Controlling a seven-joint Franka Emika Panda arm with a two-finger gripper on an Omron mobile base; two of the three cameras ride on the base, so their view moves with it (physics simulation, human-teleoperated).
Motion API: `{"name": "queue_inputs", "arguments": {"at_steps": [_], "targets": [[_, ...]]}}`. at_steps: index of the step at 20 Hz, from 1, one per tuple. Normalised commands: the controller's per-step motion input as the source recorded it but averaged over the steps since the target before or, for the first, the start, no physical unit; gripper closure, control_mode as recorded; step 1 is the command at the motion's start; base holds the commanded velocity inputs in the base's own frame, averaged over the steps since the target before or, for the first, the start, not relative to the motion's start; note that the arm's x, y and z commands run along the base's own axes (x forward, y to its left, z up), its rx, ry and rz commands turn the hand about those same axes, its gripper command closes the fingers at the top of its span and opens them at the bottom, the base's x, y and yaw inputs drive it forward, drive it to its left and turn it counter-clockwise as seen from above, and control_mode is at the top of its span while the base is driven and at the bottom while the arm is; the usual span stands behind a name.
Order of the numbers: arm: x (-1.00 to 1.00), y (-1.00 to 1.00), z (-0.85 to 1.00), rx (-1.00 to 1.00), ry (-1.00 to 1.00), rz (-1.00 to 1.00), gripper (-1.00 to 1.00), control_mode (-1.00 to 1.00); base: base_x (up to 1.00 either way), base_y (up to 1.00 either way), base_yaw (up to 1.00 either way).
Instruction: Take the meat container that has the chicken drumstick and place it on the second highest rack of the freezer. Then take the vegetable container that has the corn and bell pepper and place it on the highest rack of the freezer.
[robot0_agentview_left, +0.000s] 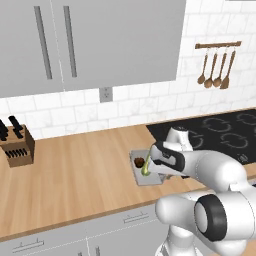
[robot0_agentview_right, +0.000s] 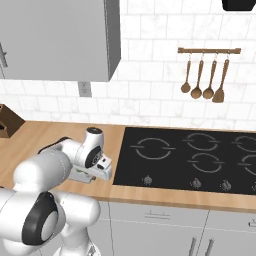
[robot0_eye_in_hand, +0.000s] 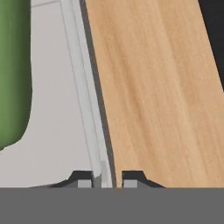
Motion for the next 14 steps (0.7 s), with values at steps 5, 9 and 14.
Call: {"name": "queue_inputs", "arguments": {"at_steps": [5,9,14], "targets": [[0.0,0.0,0.0,0.0,0.0,0.0,1.0,-1.0,0.0,0.0,0.0],[-0.03,0.0,0.14,0.0,0.0,0.0,1.0,-1.0,0.0,0.0,0.0],[-0.23,0.0,0.46,0.0,-0.02,0.0,1.0,-1.0,0.0,0.0,0.0]]}}
